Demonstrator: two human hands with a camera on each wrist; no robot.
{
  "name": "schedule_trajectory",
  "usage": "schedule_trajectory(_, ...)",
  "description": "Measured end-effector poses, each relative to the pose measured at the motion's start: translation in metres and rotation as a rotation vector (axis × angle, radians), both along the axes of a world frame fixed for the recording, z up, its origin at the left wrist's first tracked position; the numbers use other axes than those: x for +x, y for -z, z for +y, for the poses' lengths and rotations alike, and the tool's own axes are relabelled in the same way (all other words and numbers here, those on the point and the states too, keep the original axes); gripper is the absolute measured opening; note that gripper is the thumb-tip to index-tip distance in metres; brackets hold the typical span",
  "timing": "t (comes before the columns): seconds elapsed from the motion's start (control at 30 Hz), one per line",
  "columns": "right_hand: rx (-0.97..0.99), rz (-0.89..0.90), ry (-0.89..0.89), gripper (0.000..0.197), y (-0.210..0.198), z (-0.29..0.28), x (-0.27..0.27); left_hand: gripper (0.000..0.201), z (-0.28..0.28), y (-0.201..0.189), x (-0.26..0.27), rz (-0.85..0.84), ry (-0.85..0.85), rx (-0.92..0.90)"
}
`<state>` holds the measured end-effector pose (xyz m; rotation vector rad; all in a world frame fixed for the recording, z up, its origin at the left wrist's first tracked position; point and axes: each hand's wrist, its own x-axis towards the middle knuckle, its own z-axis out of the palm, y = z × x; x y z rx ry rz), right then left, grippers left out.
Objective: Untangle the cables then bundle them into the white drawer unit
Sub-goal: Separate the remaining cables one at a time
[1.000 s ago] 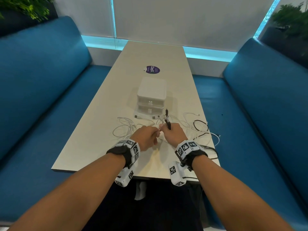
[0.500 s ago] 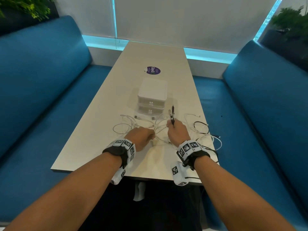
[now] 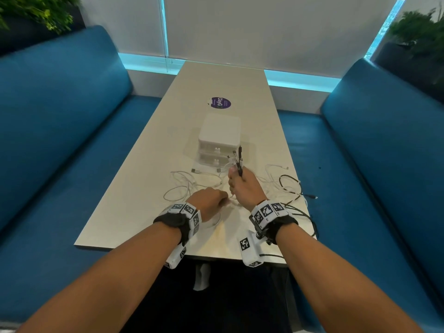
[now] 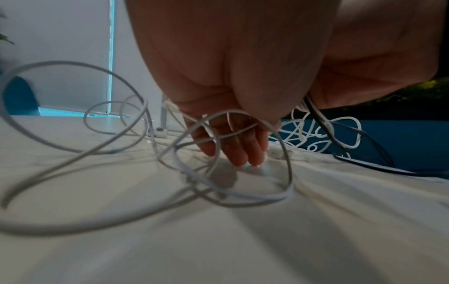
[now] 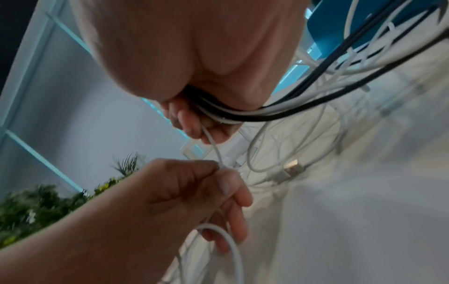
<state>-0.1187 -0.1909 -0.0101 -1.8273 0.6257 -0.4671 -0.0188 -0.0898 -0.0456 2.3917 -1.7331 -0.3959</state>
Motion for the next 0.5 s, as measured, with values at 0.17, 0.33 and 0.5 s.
schedule_trajectory(0.17,-0.331,0.224,-0.040,0.024,-0.006,-0.020,-0.018,0.021,0.015,-0.007,0.030,-0.108,-0.023,0.078)
schedule_trajectory(0.33,-0.147,0.255,0.045,0.029,0.004,-0.032,-0.025,0.032,0.020,-0.013,0.038,-0.132,-0.015,0.064)
schedule_trajectory(0.5,-0.365,0.360,-0.064,0.020,0.004,-0.020,-0.017,0.022,0.003,-0.020,0.011,-0.069,0.007,-0.097)
